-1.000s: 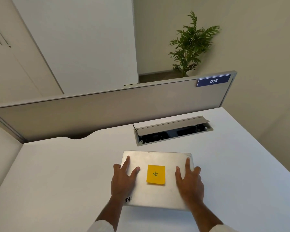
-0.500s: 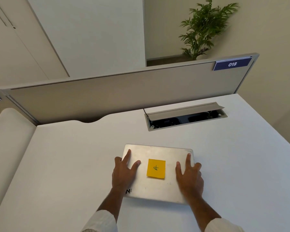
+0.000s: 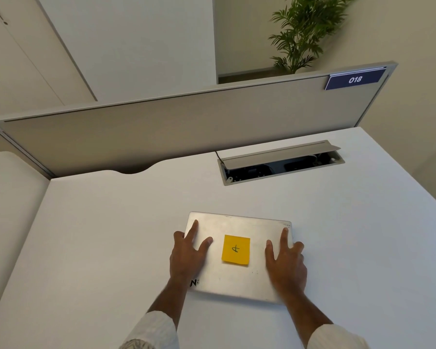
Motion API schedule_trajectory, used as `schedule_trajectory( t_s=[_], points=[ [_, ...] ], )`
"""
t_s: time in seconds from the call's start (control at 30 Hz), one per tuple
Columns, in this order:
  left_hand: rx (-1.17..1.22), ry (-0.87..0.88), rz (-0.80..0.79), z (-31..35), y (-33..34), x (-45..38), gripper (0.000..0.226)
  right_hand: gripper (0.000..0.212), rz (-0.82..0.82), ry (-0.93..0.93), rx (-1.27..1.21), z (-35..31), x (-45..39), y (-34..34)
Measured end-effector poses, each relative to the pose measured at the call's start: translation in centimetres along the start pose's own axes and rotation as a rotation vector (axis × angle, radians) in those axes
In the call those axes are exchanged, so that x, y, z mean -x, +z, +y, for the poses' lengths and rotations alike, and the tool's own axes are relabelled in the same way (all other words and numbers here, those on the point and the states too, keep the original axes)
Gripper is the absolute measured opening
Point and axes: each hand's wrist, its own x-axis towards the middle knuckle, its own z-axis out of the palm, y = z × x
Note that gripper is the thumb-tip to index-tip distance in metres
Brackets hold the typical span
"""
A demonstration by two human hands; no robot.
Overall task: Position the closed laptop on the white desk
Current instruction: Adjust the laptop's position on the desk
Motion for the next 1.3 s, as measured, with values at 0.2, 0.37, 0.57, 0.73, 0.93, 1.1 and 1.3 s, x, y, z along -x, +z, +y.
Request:
schedule_trajectory(
  t_s=[0.2, 0.37, 0.57, 0.73, 0.93, 1.1, 1.3],
  points=[
    [-0.012, 0.010, -0.002, -0.3, 0.5, 0.2, 0.076, 0.072, -0.007, 0.003, 0.013, 0.3, 0.1, 0.4],
    [-0.043, 0.016, 0.005, -0.3, 0.6, -0.1, 0.075, 0.071, -0.017, 0.001, 0.017, 0.4, 0.0, 0.6],
    [-0.173, 0.071, 0.008, -0.1, 0.7, -0.2, 0.074, 0.071, -0.010, -0.014, 0.036, 0.3, -0.3, 0.9],
    [-0.290, 0.103, 0.038, -0.2, 1.1, 0.0, 0.072, 0.071, 0.001, -0.018, 0.047, 0.5, -0.5, 1.2],
    [-0.371, 0.116, 0.063, -0.3, 1.4, 0.0, 0.072, 0.071, 0.010, -0.023, 0.052, 0.6, -0.6, 1.5],
    [-0.400, 0.119, 0.083, -0.2, 1.5, 0.1, 0.071, 0.071, 0.011, -0.023, 0.056, 0.6, -0.6, 1.5],
    [-0.463, 0.118, 0.107, -0.1, 1.5, 0.3, 0.069, 0.070, 0.009, -0.023, 0.070, 0.6, -0.7, 1.6]
  ],
)
